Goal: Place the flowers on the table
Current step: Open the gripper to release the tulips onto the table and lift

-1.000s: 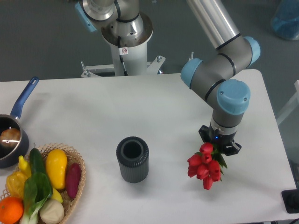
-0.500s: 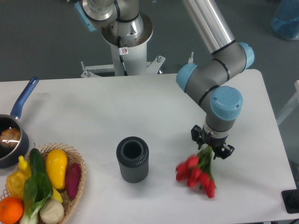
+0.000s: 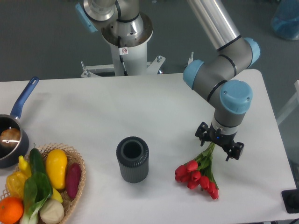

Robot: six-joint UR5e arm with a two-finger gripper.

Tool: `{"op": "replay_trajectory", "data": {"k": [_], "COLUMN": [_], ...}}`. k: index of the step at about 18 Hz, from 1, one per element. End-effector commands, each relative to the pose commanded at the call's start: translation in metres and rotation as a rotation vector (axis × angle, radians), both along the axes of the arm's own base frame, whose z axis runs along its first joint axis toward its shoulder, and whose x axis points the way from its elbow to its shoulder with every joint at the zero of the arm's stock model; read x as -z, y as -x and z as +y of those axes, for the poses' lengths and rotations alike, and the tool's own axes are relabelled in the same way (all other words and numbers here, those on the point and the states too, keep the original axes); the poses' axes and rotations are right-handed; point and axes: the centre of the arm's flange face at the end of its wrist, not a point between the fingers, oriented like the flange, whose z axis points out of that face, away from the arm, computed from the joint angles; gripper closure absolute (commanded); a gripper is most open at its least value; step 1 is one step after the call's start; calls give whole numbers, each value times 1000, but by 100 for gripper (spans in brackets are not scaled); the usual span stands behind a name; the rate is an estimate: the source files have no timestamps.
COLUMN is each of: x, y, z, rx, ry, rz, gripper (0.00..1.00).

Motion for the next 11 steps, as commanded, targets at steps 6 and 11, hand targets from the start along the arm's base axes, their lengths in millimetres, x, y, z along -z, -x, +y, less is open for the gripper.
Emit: {"op": "replay_trajectory", "data": {"k": [6,11], "x": [5,7], "y": [5,4], "z": [-2,-3], "rx": [-6,-8], "ry": [2,8], "rz": [-4,-7], "gripper": [0,0]}}
